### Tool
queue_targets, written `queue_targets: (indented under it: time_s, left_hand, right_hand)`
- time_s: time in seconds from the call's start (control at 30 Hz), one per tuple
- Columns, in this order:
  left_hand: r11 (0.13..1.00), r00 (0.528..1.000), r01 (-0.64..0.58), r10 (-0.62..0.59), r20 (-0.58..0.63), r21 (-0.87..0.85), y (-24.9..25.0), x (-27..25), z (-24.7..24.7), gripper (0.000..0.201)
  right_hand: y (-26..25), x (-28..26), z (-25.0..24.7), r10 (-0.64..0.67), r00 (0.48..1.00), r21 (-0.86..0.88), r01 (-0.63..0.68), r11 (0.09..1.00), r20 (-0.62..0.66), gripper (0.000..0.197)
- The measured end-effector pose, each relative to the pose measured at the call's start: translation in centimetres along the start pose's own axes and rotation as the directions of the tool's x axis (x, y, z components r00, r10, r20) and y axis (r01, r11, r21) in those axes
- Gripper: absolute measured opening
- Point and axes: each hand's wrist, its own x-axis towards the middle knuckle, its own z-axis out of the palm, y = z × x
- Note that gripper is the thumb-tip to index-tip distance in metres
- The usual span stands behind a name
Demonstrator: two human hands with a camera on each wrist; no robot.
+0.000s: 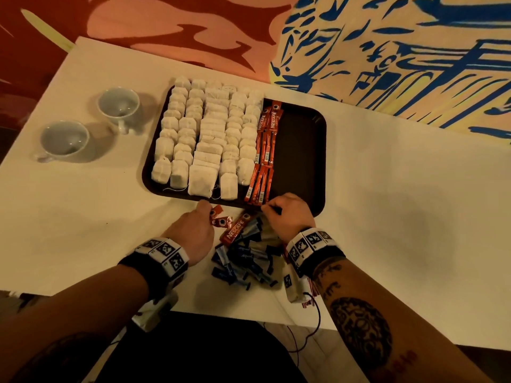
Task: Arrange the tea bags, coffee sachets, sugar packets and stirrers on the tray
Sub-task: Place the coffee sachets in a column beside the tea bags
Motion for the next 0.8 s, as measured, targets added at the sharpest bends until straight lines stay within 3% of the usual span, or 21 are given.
queue_targets:
  time_s: [0.1,0.23,0.4,0.6,0.7,0.8]
  left_hand:
    - [0.995,0.999,0.001,0.002,0.034,-0.103,1.3,0.1,-0.4,0.016]
    - [0.997,0.996,-0.052,0.049,0.078,0.048,2.4,1.0,0.5,0.03]
    - [0.994,0.997,-0.061,0.056,0.059,0.095,2.8,1.7,1.1,0.015]
    - [0.995,0.985,-0.068,0.056,0.162,0.066,2.3,1.9,-0.3,0.019]
    - [0.998,0.988,-0.048,0.051,0.144,-0.027,1.6,1.3,-1.4,0.012]
    - [0.994,0.988,-0.012,0.029,0.154,-0.111,0.6,1.0,-2.5,0.017]
  right_hand:
    - [-0.1,0.0,-0.1,-0.013,1.0,-0.016,0.013,1.0,0.026,0.027]
    - [-0.1,0.0,-0.1,-0.004,0.999,-0.007,0.004,1.0,0.036,0.026]
    - [-0.1,-0.1,0.0,0.027,0.999,0.026,-0.027,0.999,0.019,0.025]
    - [-0.3,0.0,-0.4,0.093,0.996,0.072,-0.094,0.993,0.006,0.022]
    - [-0.5,0.6,-0.8,0.155,0.988,0.137,-0.151,0.979,-0.019,0.025]
    - [-1.0,1.2,-0.9,0.201,0.98,0.174,-0.198,0.965,-0.001,0.031]
